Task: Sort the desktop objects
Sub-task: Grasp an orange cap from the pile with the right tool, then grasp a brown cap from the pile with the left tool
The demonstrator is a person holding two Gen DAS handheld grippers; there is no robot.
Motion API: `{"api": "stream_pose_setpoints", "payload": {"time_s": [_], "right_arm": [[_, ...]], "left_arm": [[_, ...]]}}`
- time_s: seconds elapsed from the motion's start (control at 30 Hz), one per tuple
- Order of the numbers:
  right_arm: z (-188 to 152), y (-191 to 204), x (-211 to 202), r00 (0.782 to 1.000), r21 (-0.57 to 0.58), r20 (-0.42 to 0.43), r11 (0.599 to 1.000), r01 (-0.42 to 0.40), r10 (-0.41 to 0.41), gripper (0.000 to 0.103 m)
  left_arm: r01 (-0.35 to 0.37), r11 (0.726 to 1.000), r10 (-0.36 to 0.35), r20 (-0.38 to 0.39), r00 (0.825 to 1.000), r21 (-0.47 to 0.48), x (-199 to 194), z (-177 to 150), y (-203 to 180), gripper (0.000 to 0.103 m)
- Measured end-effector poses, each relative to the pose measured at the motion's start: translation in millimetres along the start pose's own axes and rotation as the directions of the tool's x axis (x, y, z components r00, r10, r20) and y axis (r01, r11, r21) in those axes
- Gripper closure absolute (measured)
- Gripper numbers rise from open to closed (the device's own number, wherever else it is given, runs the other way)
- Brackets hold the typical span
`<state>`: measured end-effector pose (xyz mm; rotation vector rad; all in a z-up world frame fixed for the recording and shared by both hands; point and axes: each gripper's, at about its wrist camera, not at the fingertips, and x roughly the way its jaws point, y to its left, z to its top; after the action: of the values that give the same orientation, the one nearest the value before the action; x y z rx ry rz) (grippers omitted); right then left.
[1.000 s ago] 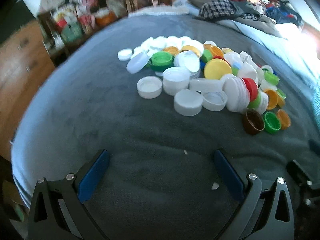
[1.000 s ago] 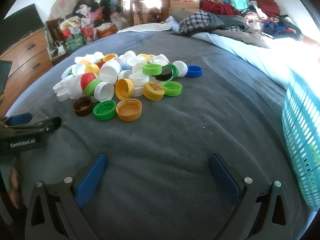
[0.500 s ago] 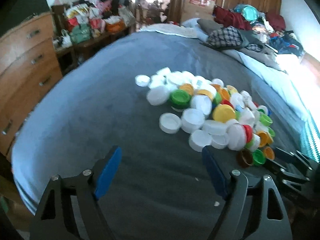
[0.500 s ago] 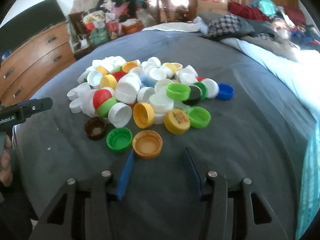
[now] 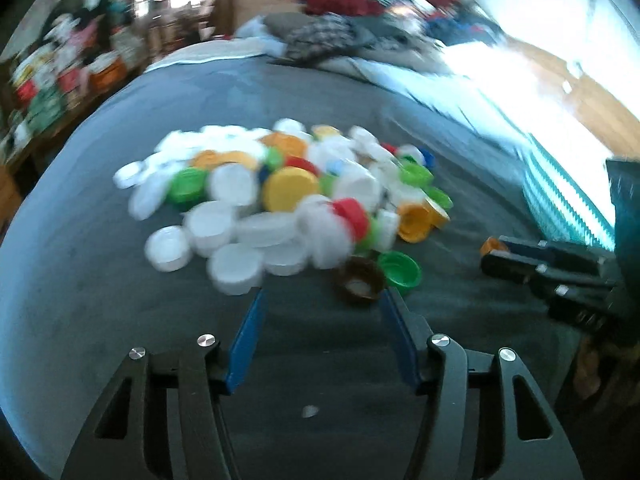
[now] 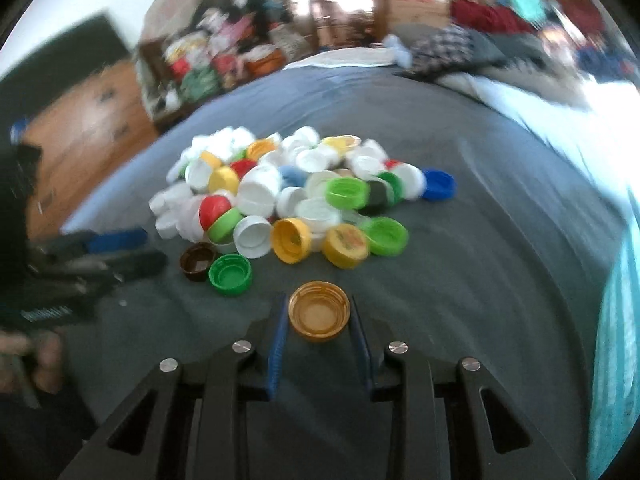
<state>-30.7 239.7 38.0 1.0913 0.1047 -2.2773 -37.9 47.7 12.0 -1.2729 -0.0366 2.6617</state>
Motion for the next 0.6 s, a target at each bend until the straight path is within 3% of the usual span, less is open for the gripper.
{"api": "stream_pose_setpoints", "payload": {"time_s": [0.1, 0.3, 0.37, 0.5, 0.57, 0.6], "right_arm": [[-3.3, -11.8, -1.4, 1.0, 0.067, -0.001, 0.998, 0.011, -0.011, 0.071], [1.7, -11.8, 12.6, 1.0, 0.059, 0.0, 0.998, 0.02, -0.02, 0.071], [1.5, -12.0, 14.2, 1.0, 0.053, 0.001, 0.998, 0.02, -0.02, 0.071], [0.3, -14.7, 11.1, 1.0, 0.072, 0.009, 0.997, 0.007, -0.007, 0.071], [0.1, -13.5, 4.6, 1.0, 0.075, 0.015, 0.997, -0.002, 0.0, 0.071], [0.2, -12.4, 0.0, 1.0, 0.075, 0.022, 0.997, -0.005, 0.003, 0.071]], "left_arm": [[-0.002, 0.999, 0.003, -0.027, 1.0, 0.039, 10.3, -0.7, -8.2, 0.05], [-0.005, 0.998, 0.006, -0.013, 1.0, 0.058, 24.9, 10.5, -12.1, 0.051], [-0.022, 0.998, 0.023, -0.014, 1.0, 0.053, 26.0, 11.0, -10.6, 0.067], [-0.008, 1.0, 0.008, -0.022, 1.0, 0.021, 19.8, 10.8, -5.5, 0.069], [-0.017, 1.0, 0.017, -0.016, 1.0, 0.003, 9.0, 8.8, -5.6, 0.092], [-0.027, 1.0, 0.027, -0.01, 1.0, -0.005, 5.7, 9.4, -7.1, 0.092]]}}
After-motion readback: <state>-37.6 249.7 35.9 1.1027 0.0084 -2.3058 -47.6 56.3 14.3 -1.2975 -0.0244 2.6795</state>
